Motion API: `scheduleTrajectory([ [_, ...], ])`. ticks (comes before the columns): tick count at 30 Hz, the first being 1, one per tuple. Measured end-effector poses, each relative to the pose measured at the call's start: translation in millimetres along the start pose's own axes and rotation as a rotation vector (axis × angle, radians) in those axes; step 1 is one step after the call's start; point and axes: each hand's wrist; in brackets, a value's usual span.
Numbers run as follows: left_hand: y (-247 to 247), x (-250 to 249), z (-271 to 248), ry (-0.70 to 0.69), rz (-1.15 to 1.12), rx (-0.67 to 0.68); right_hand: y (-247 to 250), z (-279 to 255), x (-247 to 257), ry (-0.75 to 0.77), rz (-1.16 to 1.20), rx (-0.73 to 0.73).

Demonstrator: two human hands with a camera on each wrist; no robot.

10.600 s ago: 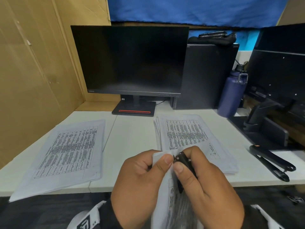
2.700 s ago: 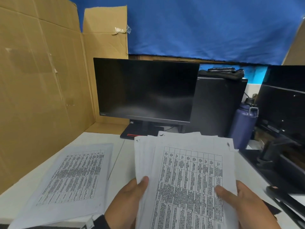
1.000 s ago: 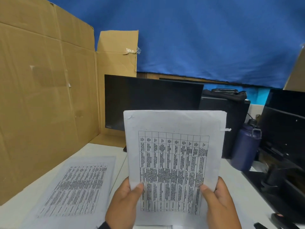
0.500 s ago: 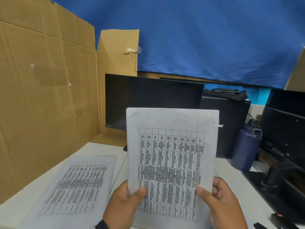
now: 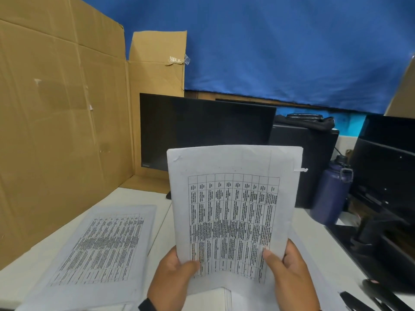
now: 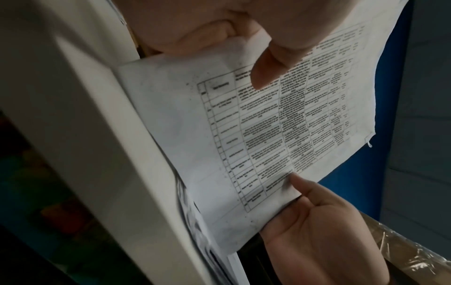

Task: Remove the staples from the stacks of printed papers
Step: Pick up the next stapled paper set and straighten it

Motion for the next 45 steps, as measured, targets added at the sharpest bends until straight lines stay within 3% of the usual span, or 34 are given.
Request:
scheduleTrajectory([
  [15, 5, -10, 1, 0.009, 0.011, -0.021, -3, 5, -11, -0.024, -0.070, 0.016],
  [21, 3, -21, -3, -0.113, 0.209, -0.033, 4, 7, 10, -0.006, -0.008, 0.010],
  [29, 1, -39, -10, -0.116, 0.229, 0.078, 13, 31, 107, 0.304, 0.019, -0.028],
  [34, -3, -55, -10, -0.033, 0.191, 0.159, 13, 31, 123, 0.376, -0.037, -0.083],
  [39, -5, -104, -15, -0.148, 0.076, 0.087, 7, 11, 121, 0.440, -0.081, -0.068],
  [45, -8, -116, -26, -0.249, -0.003, -0.014, 0, 4, 118, 0.494, 0.081, -0.073],
])
Point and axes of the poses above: each hand's wrist, its own z-axis towards the middle knuckle, its own y-axis out of the back of the hand, x = y × z, and after that the axes turned 3 degrees about -x, right-handed
